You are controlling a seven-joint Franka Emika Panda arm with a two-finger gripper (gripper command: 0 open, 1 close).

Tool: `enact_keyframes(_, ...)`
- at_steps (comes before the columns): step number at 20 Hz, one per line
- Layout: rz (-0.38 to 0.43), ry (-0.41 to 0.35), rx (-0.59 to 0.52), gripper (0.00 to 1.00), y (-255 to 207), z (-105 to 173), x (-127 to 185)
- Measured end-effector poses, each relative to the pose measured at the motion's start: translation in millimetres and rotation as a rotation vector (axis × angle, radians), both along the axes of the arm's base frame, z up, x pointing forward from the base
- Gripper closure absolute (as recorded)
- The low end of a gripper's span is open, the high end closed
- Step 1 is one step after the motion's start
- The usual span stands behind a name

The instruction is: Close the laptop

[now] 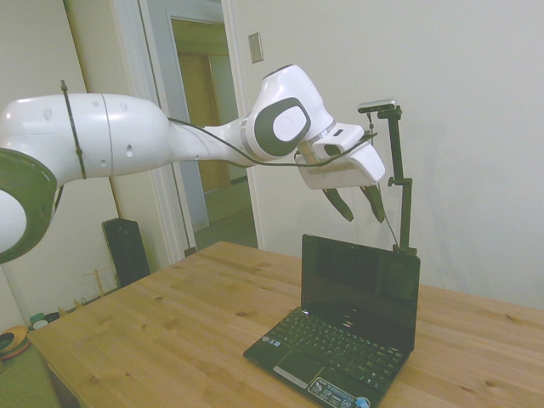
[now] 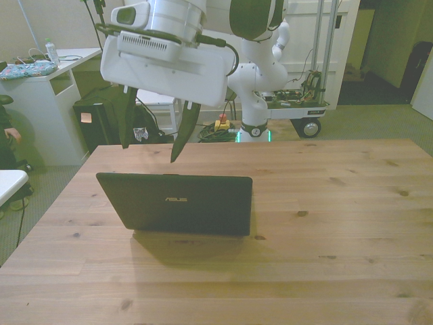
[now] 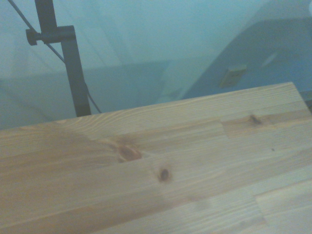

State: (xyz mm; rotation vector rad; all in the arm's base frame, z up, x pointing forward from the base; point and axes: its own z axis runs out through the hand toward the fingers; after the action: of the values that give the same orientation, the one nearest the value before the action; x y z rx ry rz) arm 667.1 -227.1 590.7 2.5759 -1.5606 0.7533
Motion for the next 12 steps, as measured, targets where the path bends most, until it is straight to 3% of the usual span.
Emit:
enact_keyframes(2,-0.002,-0.003,0.034,0.0,1,-11,10)
enact_keyframes(3,-0.003,0.001,0.048,1.0,1,-16,13)
enact_keyframes(7,-0.008,0.025,0.097,1.0,1,-33,19)
enact_keyframes(12,-0.01,0.026,0.109,1.0,-4,-34,17)
